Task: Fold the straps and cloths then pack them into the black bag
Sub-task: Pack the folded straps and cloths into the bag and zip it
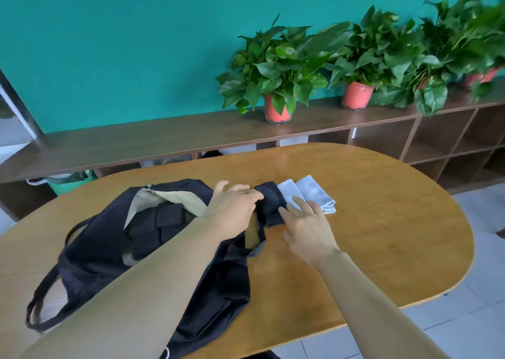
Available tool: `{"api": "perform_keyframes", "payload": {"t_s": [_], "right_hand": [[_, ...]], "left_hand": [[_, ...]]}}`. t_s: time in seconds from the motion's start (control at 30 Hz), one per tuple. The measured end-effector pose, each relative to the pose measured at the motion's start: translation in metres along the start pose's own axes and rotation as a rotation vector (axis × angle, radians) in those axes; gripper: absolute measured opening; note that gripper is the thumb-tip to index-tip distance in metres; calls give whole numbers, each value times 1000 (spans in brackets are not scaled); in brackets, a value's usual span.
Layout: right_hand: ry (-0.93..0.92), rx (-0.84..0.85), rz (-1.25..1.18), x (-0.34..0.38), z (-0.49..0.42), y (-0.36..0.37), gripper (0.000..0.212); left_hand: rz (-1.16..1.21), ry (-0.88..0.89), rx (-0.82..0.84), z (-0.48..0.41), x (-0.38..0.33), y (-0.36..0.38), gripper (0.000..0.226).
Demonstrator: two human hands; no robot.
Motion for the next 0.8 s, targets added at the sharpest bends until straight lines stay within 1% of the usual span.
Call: {"api": "perform_keyframes", "payload": {"t_s": [0.2, 0.27, 0.33, 0.43, 0.57, 0.67, 0.8], "right_hand": [[-55, 91, 12, -9, -34, 22, 56], [-56, 97, 5, -12, -40, 30, 51], [-45, 83, -8, -15, -41, 36, 41], [-10, -4, -13, -20, -41, 40, 30], [-11, -142, 2, -20, -40, 36, 22], [-5, -227, -13, -18, -38, 28, 22], [-15, -351, 14, -17, -33, 7, 25]], "left_hand": [[-16, -28, 58, -44, -9, 28, 49], [-23, -33, 80, -53, -9, 36, 51], [-31, -39, 91, -60, -8, 43, 52], [-43, -56, 105, -68, -5, 50, 53], [-36, -72, 120, -67, -3, 52, 56], [-8, -83, 112, -64, 1, 47, 55], [13, -109, 78, -61, 2, 33, 48]]}}
Point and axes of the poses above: each hand's wrist, its own z-axis away from the middle knuckle, its own y-axis out of the palm, x = y × z, the point moved 6 cm from there along -z, towards the middle knuckle, and after that the axes turned 15 degrees about -y, right-handed, at the moved point
